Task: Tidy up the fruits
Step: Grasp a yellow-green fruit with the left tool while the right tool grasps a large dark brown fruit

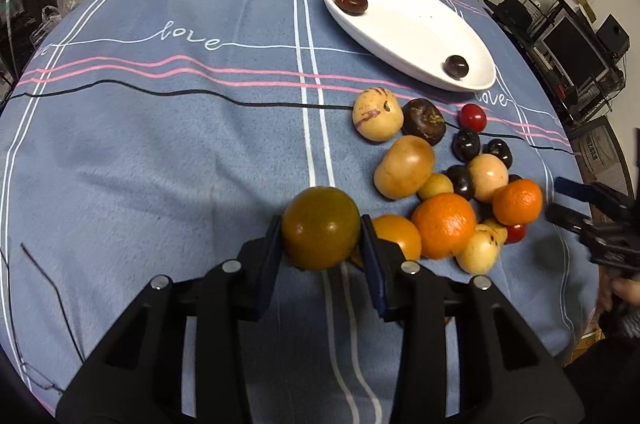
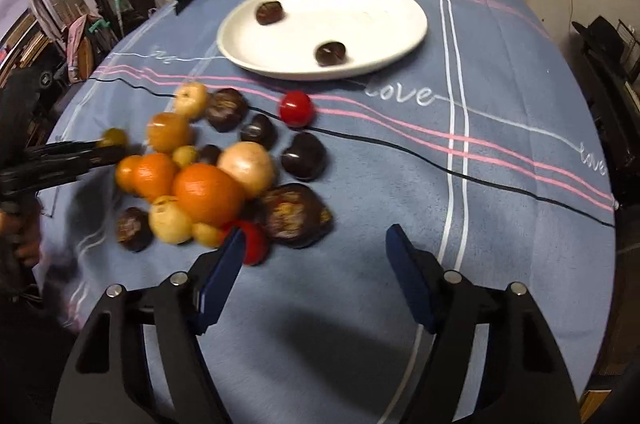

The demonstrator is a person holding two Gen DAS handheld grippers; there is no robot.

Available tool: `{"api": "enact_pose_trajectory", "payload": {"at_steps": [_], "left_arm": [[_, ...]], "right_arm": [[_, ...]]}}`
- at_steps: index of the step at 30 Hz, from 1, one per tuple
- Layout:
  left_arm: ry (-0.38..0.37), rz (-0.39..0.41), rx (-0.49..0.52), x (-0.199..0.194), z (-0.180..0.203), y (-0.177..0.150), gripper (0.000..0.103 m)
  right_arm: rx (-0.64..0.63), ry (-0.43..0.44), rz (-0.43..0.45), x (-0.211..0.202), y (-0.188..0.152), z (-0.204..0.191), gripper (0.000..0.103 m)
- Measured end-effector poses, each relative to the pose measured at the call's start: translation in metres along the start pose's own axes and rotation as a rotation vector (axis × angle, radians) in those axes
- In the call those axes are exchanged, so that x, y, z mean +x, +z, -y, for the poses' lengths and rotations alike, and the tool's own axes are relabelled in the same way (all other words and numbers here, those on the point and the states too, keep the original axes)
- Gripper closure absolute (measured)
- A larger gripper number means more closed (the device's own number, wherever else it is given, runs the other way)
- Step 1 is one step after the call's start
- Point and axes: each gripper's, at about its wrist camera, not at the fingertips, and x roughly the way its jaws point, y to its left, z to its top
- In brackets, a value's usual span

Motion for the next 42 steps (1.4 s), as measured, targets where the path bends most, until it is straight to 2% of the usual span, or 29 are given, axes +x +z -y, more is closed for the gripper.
{"api": "enact_pose_trajectory", "payload": {"at_steps": [4,8,12,16,17,19,21,26,28,34,42], "left_arm": [[0.007,-0.001,-0.005,-0.006,0.002,-0.005,0.065],[0.016,-0.006,-0.010,-0.006,0.004,-0.008,0.065],[0.024,-0.011,-0.006,-0.005,0.006,-0.007,0.065],[0.031,-0.008,-0.018,-0.007,0.004,-0.005,0.065],[0.032,-0.010,-0.023,-0.007,0.003,-0.005,0.065],[0.031,-0.011,-0.029,-0.005,0.002,-0.004,0.065],[0.028,-0.013,-0.028,-0.004,0.003,-0.003,0.065],[0.024,-0.017,-0.005,-0.002,0.008,-0.002,0.065],[0.025,-0.020,-0.010,-0.002,0.007,-0.002,0.065],[0.023,-0.029,-0.021,0.001,0.006,-0.005,0.065],[0.017,-0.002,-0.002,-0.007,0.014,-0.006,0.065]], "right_arm": [[-0.005,0.027,-0.005,0.012,0.003,0.001,0.030],[-0.060,0.000,-0.019,0.024,0.010,-0.007,0.030],[-0.047,-0.013,-0.036,0.037,0.020,-0.004,0.030],[-0.012,-0.104,-0.015,0.035,0.024,0.014,0.030],[0.033,-0.097,-0.012,0.032,0.021,0.026,0.030],[0.109,-0.029,0.000,0.026,0.018,0.042,0.030],[0.103,-0.006,0.009,0.024,0.016,0.041,0.031],[0.063,0.005,-0.011,0.037,0.016,0.032,0.043],[0.056,-0.003,-0.016,0.037,0.014,0.031,0.053],[0.049,-0.013,-0.013,0.036,0.012,0.030,0.055],[0.084,0.020,0.005,0.020,0.007,0.027,0.055]]}}
